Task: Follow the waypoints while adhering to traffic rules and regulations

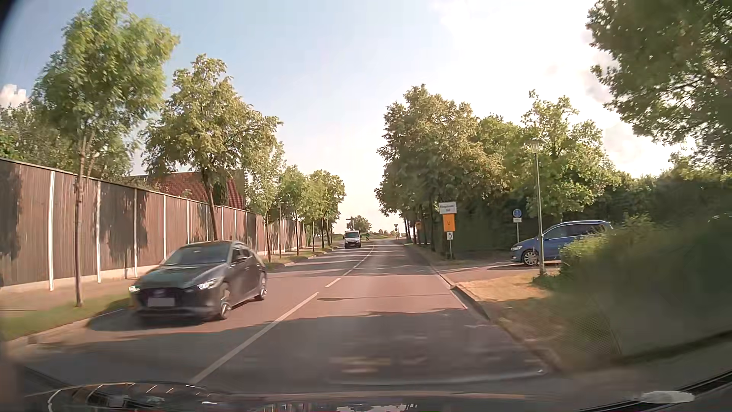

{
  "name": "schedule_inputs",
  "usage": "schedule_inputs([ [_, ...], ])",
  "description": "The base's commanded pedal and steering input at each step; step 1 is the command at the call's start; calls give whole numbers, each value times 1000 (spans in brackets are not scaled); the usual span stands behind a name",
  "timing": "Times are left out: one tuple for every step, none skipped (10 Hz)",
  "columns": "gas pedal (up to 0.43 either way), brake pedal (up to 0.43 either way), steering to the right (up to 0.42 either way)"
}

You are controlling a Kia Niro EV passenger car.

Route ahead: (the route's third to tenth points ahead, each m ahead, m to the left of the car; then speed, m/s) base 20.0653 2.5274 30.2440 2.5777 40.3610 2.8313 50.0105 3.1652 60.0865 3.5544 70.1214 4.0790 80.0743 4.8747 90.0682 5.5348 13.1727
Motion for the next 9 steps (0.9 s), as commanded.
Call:
schedule_inputs([
  [0,177,1],
  [0,183,1],
  [0,183,1],
  [0,183,1],
  [0,177,1],
  [0,165,1],
  [0,165,1],
  [0,152,0],
  [0,134,0],
])
